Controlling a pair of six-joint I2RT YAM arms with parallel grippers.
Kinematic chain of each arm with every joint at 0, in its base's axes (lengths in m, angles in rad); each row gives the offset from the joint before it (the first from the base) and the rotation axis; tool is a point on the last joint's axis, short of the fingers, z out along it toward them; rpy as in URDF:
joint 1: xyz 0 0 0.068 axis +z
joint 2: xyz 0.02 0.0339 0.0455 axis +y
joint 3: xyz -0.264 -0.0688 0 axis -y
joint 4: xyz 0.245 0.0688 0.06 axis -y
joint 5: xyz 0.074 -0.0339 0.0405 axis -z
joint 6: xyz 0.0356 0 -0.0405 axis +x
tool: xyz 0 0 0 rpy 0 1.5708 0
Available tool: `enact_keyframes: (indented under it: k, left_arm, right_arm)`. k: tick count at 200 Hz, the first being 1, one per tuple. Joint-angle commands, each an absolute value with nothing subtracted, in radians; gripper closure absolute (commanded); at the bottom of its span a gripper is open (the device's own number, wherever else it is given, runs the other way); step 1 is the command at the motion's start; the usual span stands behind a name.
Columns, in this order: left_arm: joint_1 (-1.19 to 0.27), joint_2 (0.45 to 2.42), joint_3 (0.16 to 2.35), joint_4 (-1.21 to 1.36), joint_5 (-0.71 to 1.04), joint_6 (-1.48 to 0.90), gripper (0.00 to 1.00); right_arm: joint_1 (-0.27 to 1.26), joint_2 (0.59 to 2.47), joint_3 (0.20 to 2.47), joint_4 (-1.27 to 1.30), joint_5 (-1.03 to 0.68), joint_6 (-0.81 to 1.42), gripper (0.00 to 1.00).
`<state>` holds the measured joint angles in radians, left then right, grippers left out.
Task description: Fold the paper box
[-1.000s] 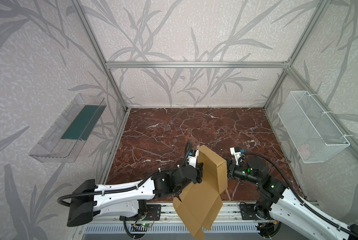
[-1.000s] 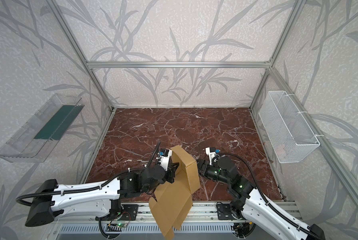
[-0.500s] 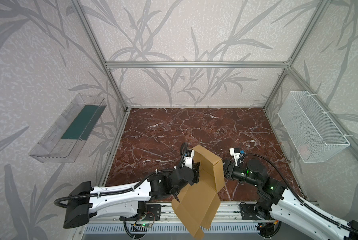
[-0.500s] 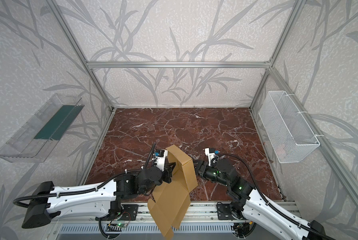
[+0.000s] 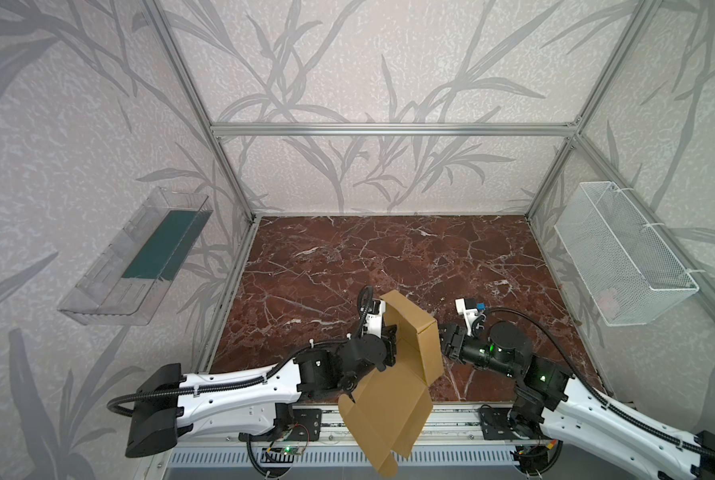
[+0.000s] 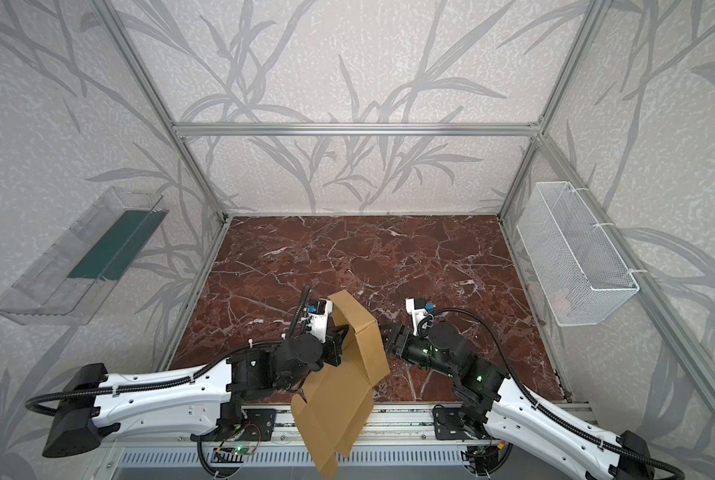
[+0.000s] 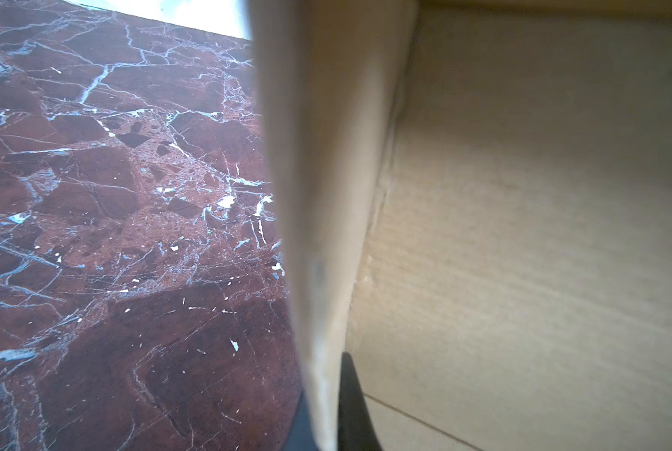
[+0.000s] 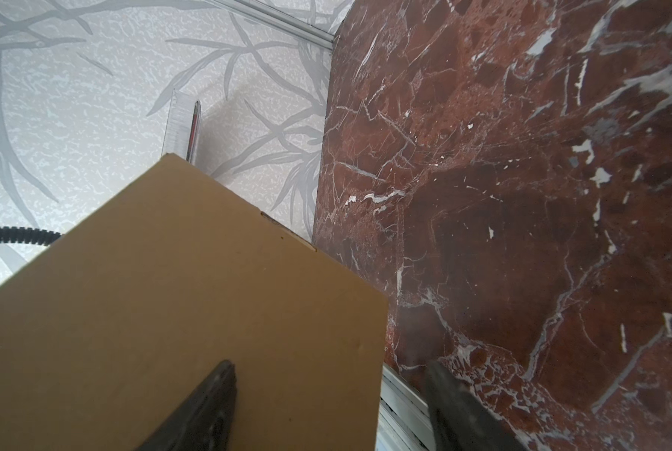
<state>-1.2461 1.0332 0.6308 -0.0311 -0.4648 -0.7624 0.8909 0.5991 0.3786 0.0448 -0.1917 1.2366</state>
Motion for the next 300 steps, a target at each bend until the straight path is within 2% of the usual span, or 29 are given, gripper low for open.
enact_keyframes:
  k: [1,60,102,143,188,241,270,300]
  left_arm:
    - [-1.235,1.025,0.630,-0.012,-0.528,-0.805,1.00]
    - [-1.215,1.035,0.671,-0.202,-0.502,-0.874,1.00]
    - [-1.152,1.065,0.717,-0.452,-0.363,-0.966,1.00]
    - [-1.060,1.141,0.766,-0.686,-0.181,-0.974,1.00]
    - [-0.955,1.259,0.832,-0.857,-0.025,-0.872,1.00]
    - [-0.908,1.471,1.005,-1.042,0.001,-0.750,1.00]
    - [-0.907,1.553,1.034,-1.037,0.021,-0.719,1.00]
    - [-0.905,1.587,1.044,-1.028,0.017,-0.708,0.94]
  right_arm:
    - [0.915,0.568,0.405,0.017,-0.190,1.193,0.25]
    - [0.910,0.419,0.597,-0.504,0.130,1.017,0.22]
    - [0.907,0.406,0.755,-0.745,0.299,0.882,0.19]
    - [0.907,0.444,0.817,-0.792,0.288,0.824,0.18]
    - [0.906,0.476,0.807,-0.778,0.226,0.811,0.18]
    - [0.906,0.509,0.773,-0.740,0.158,0.813,0.18]
    - [0.907,0.507,0.755,-0.727,0.143,0.815,0.18]
    - [0.907,0.500,0.732,-0.724,0.134,0.819,0.18]
